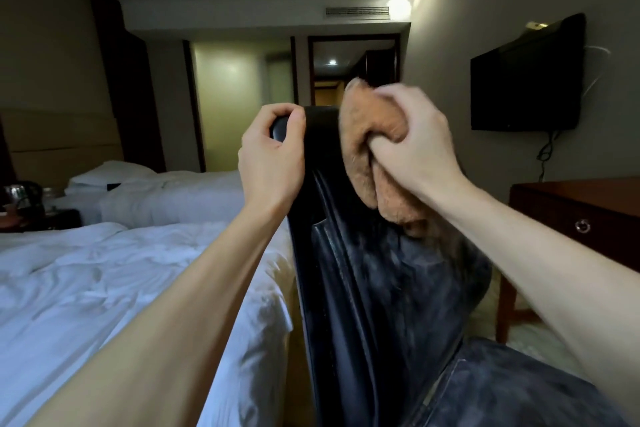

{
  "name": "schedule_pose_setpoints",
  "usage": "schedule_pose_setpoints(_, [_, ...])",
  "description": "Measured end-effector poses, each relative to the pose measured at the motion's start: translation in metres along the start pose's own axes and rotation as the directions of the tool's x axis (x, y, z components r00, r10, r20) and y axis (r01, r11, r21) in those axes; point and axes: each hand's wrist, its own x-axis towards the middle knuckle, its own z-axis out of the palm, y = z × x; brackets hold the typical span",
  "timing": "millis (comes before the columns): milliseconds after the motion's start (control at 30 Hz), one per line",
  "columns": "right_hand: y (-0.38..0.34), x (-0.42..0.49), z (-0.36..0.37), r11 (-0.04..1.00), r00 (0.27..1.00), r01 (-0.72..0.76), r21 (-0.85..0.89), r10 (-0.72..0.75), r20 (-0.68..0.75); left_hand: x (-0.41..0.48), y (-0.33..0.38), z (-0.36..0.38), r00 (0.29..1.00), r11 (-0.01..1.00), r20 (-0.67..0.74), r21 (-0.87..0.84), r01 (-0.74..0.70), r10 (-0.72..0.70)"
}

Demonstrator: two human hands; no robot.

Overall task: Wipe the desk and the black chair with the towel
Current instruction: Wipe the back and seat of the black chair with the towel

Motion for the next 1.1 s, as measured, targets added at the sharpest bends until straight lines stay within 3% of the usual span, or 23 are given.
schedule_pose_setpoints(67, [0.007, -0.014, 0.019, 0.999, 0.989, -0.044, -0.014, 0.045, 0.144, 0.000, -0.002, 0.000, 1.000, 1.000, 0.003, 0.002, -0.010, 0.010])
schedule_pose_setpoints(167, [0.008, -0.043, 0.037, 0.999, 0.995, -0.038, 0.000, 0.038, 0.096, 0.002, -0.008, -0.003, 1.000, 1.000, -0.001, -0.014, -0.022, 0.022])
schedule_pose_setpoints(333, [0.007, -0.092, 0.027, 0.996, 0.989, 0.089, -0.002, -0.089, 0.121, 0.003, -0.011, 0.003, 0.999, 0.999, -0.020, -0.031, -0.025, 0.025])
schedule_pose_setpoints(533, [0.007, -0.117, 0.000, 0.961, 0.902, 0.265, -0.077, -0.219, 0.372, 0.008, -0.018, 0.010, 1.000, 1.000, 0.025, 0.020, 0.010, -0.011])
schedule_pose_setpoints(733, [-0.013, -0.048, -0.019, 0.987, 0.989, 0.145, -0.070, -0.145, 0.009, -0.014, -0.024, 0.015, 0.994, 0.982, 0.109, 0.191, 0.001, -0.022])
schedule_pose_setpoints(833, [-0.006, -0.021, -0.004, 0.960, 0.991, 0.133, -0.246, -0.128, 0.034, -0.036, -0.032, 0.020, 0.987, 0.977, 0.095, 0.185, 0.108, -0.127])
schedule_pose_setpoints(933, [0.008, -0.041, 0.027, 0.967, 0.988, 0.020, -0.255, 0.019, 0.151, -0.038, -0.040, 0.027, 0.974, 0.969, 0.047, 0.122, 0.213, -0.220])
schedule_pose_setpoints(1100, [0.034, -0.111, 0.039, 0.927, 0.958, 0.261, -0.268, -0.214, 0.190, -0.035, -0.048, 0.033, 0.985, 0.976, 0.020, 0.143, 0.165, -0.169])
